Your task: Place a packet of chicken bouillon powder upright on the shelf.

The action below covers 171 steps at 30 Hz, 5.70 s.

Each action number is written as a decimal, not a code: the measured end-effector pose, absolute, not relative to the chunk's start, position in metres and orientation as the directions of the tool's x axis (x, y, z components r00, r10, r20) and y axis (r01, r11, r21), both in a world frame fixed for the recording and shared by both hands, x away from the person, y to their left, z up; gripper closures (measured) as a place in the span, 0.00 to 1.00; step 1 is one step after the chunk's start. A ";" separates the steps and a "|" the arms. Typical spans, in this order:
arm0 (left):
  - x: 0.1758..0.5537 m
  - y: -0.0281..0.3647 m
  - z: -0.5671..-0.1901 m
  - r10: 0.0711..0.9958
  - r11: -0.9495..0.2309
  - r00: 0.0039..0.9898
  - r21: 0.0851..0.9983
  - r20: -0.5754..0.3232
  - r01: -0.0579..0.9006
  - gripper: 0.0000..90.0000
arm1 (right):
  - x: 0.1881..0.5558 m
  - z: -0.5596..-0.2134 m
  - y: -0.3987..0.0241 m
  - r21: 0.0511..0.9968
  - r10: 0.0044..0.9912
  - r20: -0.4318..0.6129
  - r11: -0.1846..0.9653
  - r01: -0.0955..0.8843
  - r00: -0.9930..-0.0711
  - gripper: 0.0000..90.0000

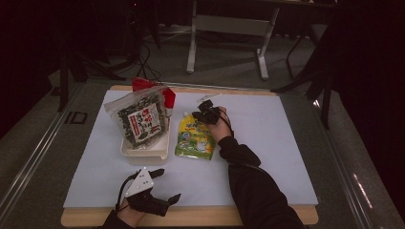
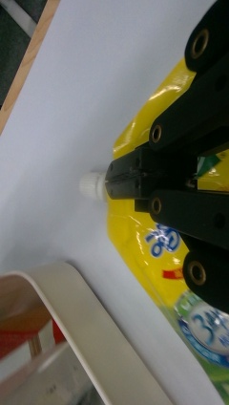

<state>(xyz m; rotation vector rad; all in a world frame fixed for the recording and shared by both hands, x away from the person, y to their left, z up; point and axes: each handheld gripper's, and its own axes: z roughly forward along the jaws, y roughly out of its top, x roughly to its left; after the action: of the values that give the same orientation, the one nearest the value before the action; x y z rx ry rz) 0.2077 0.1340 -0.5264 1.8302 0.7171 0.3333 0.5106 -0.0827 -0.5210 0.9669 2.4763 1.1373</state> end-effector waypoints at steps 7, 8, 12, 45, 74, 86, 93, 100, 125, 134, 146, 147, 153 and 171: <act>0.205 0.137 -0.526 0.629 -0.223 0.770 0.923 -0.109 0.313 0.02 | 0.525 -0.525 -0.073 0.727 0.670 0.024 0.498 0.473 -0.742 1.00; 0.205 0.137 -0.526 0.629 -0.223 0.770 0.923 -0.109 0.313 0.02 | 0.525 -0.525 -0.073 0.727 0.670 0.024 0.498 0.473 -0.742 1.00; 0.205 0.139 -0.527 0.632 -0.219 0.766 0.922 -0.115 0.319 0.02 | 0.536 -0.526 -0.068 0.724 0.682 0.030 0.490 0.486 -0.731 1.00; 0.204 0.138 -0.525 0.638 -0.235 0.764 0.922 -0.093 0.308 0.02 | 0.493 -0.542 -0.061 0.674 0.613 0.020 0.575 0.464 -0.790 1.00; 0.209 0.129 -0.525 0.619 -0.261 0.782 0.919 -0.075 0.295 0.02 | 0.401 -0.534 -0.089 0.677 0.515 0.000 0.631 0.378 -0.857 1.00; 0.210 0.129 -0.525 0.618 -0.263 0.782 0.918 -0.075 0.297 0.02 | 0.397 -0.503 -0.123 0.720 0.537 -0.030 0.597 0.355 -0.843 0.90; 0.211 0.128 -0.526 0.618 -0.267 0.783 0.917 -0.073 0.296 0.02 | 0.396 -0.491 -0.154 0.704 0.552 -0.010 0.596 0.386 -0.834 0.72; 0.211 0.127 -0.526 0.615 -0.269 0.785 0.916 -0.074 0.297 0.02 | 0.396 -0.510 -0.165 0.650 0.550 0.020 0.627 0.429 -0.835 0.50; 0.211 0.125 -0.528 0.605 -0.285 0.793 0.910 -0.074 0.303 0.02 | 0.402 -0.540 -0.163 0.558 0.487 0.009 0.722 0.409 -0.873 0.21; 0.211 0.125 -0.528 0.604 -0.288 0.794 0.909 -0.072 0.301 0.02 | 0.396 -0.534 -0.160 0.558 0.484 0.014 0.722 0.409 -0.875 0.54; 0.213 0.125 -0.527 0.603 -0.278 0.794 0.914 -0.074 0.296 0.02 | 0.387 -0.527 -0.155 0.574 0.442 0.032 0.726 0.379 -0.896 0.97; 0.213 0.125 -0.527 0.603 -0.277 0.795 0.915 -0.073 0.294 0.02 | 0.387 -0.524 -0.156 0.579 0.436 0.025 0.727 0.368 -0.900 0.97; 0.215 0.126 -0.525 0.602 -0.271 0.797 0.927 -0.048 0.261 0.02 | 0.382 -0.506 -0.161 0.611 0.422 0.013 0.715 0.341 -0.907 0.97; 0.226 0.122 -0.515 0.595 -0.292 0.796 0.893 -0.109 0.341 0.03 | 0.342 -0.446 -0.171 0.725 0.336 -0.054 0.661 0.195 -0.940 0.97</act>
<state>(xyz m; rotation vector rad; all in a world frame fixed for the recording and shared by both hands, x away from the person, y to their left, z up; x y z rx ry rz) 0.2261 0.1217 -0.5148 1.9074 0.7077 0.2954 0.3417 -0.1709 -0.4459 0.4353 2.6928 1.1436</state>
